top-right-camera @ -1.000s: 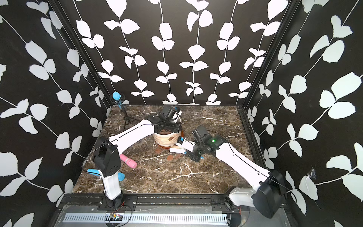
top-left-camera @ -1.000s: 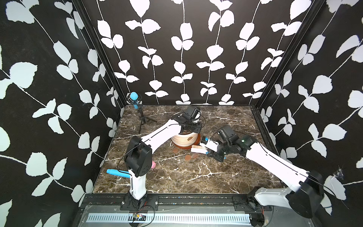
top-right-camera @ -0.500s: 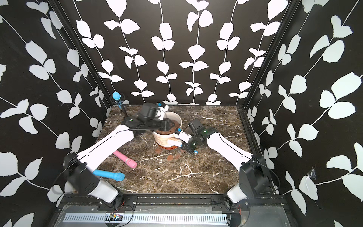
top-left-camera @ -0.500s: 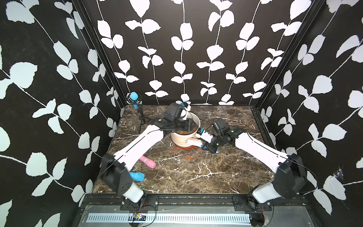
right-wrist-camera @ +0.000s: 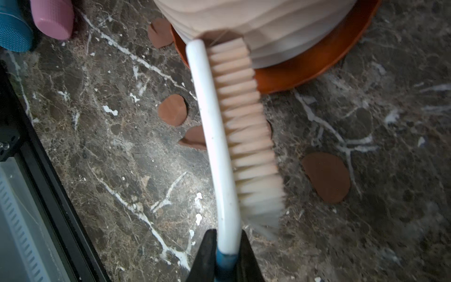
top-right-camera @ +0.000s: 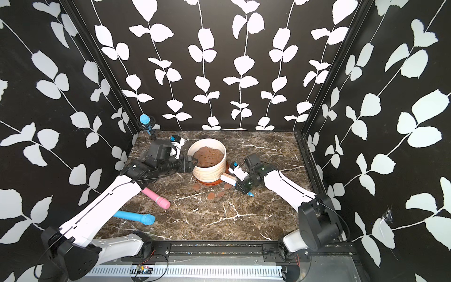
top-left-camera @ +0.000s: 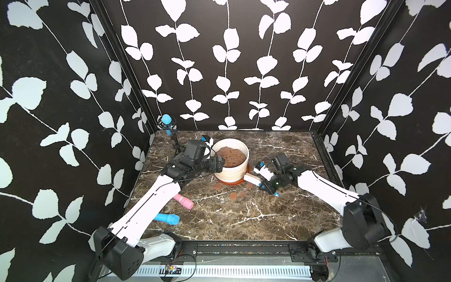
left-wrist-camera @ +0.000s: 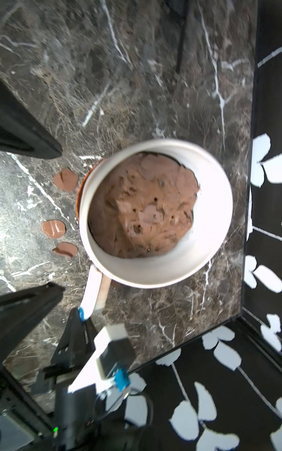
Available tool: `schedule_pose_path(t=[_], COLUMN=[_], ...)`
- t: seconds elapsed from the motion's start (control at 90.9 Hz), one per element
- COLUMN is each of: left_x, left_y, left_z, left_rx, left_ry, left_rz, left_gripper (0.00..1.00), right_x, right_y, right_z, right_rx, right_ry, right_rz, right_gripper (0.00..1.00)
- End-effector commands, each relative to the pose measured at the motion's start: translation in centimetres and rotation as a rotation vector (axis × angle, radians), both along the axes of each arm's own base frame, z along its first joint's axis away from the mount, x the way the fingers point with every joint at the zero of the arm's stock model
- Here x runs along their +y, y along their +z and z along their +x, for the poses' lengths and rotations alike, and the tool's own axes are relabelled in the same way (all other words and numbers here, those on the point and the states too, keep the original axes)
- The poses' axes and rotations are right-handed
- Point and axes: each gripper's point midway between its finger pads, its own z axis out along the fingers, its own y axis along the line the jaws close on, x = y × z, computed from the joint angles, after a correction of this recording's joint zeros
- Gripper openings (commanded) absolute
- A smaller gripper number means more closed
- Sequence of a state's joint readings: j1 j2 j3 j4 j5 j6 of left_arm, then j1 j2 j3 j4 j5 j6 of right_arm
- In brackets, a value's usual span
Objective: Scrub the dried mud off the ceramic pot
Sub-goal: Brush off the soil from the pot.
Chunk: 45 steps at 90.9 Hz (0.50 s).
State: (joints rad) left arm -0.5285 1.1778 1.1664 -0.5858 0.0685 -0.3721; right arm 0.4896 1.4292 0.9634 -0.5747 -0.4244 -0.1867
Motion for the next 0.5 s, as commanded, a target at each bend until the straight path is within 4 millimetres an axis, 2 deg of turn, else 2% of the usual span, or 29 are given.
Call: schedule_pose_path(t=[0.0, 0.132, 0.275, 0.385, 0.484], left_x=[2.5, 4.3, 5.1, 6.0, 6.7], left_y=[-0.5, -1.9, -3.1, -3.9, -4.3], left_z=[-1.2, -2.7, -3.8, -3.7, -3.4], left_rx=[-0.007, 0.014, 0.023, 0.031, 0.032], left_ry=[0.054, 0.090, 0.105, 0.161, 0.201], left_rz=[0.047, 0.064, 0.062, 0.073, 0.089], left_gripper=[0.87, 0.90, 0.91, 0.98, 0.98], right_x=[-0.8, -2.0, -3.6, -5.0, -6.0], right_y=[1.5, 3.5, 5.7, 7.2, 8.6], right_z=[-1.3, -3.3, -4.5, -3.4, -1.7], right_rx=[-0.024, -0.055, -0.130, -0.205, -0.259], right_ry=[-0.009, -0.013, -0.056, -0.166, -0.301], right_rz=[0.007, 0.023, 0.020, -0.002, -0.009], right_gripper=[0.00, 0.00, 0.00, 0.00, 0.00])
